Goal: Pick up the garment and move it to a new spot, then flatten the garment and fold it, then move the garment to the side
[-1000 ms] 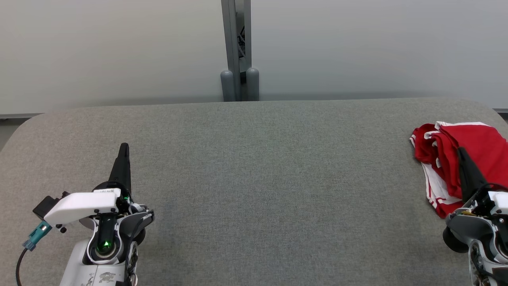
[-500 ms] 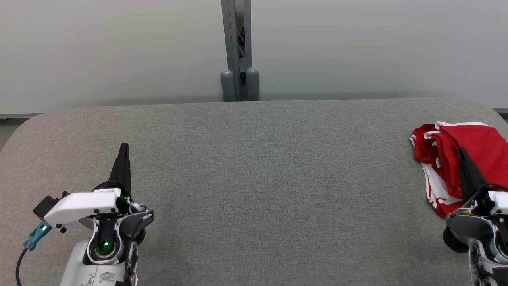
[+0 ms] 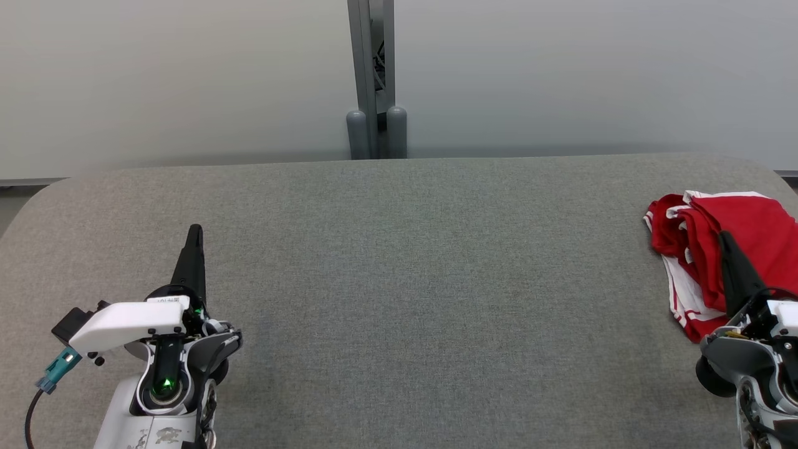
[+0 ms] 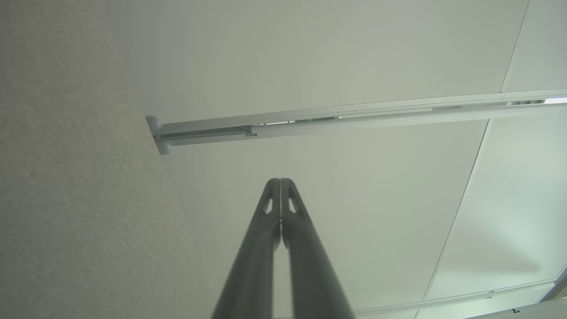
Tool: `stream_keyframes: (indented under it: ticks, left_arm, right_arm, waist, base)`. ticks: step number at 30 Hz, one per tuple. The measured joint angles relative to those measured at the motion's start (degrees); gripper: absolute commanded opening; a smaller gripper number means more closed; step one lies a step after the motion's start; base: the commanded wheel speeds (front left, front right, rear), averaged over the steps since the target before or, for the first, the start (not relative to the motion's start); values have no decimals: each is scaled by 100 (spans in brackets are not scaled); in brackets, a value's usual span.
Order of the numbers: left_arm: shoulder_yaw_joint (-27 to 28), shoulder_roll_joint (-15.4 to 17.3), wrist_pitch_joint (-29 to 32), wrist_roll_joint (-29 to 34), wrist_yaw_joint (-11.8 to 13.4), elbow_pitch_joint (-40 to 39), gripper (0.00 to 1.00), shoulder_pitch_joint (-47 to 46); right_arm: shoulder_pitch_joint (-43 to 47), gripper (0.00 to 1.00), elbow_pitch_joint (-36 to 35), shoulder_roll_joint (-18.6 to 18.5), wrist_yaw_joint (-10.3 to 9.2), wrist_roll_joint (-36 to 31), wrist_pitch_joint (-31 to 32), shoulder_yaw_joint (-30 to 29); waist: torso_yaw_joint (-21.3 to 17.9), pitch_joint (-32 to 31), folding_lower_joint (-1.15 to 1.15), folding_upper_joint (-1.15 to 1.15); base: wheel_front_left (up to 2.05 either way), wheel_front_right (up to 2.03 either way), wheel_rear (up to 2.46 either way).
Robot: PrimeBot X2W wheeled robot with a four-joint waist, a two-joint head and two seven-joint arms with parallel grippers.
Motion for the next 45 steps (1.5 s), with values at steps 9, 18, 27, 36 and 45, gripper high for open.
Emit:
stream_keyframes:
  ticks: [9,18,27,36,45]
  left_arm:
    - [0,0,0,0,0,0,0,0]
    - [0,0,0,0,0,0,0,0]
    - [0,0,0,0,0,0,0,0]
    - [0,0,0,0,0,0,0,0]
    - [0,0,0,0,0,0,0,0]
  right_arm:
    - [0,0,0,-2,0,0,-1,4]
    - [0,0,0,-4,0,2,-1,7]
    - [0,0,0,-5,0,5,-2,10]
    - [0,0,0,-7,0,5,-2,11]
    - [1,0,0,-8,0,7,-3,12]
  waist:
    - [0,0,0,0]
    - [0,0,0,0]
    - [0,0,0,0]
    - [0,0,0,0]
    - [0,0,0,0]
  base:
    - [0,0,0]
    - [0,0,0]
    - [0,0,0]
    - [0,0,0]
    - [0,0,0]
